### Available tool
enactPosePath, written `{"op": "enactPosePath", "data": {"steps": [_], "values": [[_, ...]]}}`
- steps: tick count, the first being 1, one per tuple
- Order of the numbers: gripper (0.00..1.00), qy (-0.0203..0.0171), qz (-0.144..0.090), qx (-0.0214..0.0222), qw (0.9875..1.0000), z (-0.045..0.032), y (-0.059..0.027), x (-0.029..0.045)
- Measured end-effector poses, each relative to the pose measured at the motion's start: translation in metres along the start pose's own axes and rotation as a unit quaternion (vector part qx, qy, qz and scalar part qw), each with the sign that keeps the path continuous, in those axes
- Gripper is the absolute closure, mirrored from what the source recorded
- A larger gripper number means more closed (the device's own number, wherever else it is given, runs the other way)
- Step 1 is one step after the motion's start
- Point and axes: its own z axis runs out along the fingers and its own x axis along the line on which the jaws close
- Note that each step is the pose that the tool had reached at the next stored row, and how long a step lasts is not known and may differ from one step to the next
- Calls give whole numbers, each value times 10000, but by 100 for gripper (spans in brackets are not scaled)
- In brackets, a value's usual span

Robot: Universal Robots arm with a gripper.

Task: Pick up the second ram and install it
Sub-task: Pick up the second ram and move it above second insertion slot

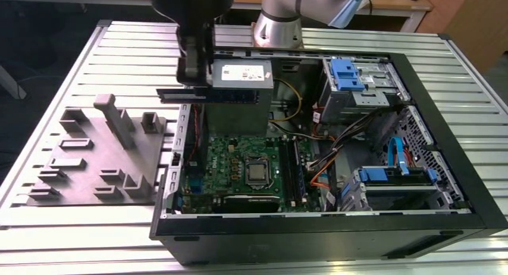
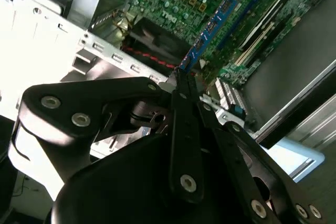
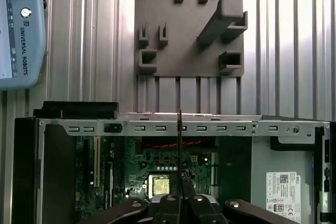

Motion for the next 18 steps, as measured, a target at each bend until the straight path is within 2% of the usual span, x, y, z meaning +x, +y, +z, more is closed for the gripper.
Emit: {"op": "enactPosePath", "data": {"steps": [18], "values": [[92,-1,40,3,10000,-4,-495,-3]]}}
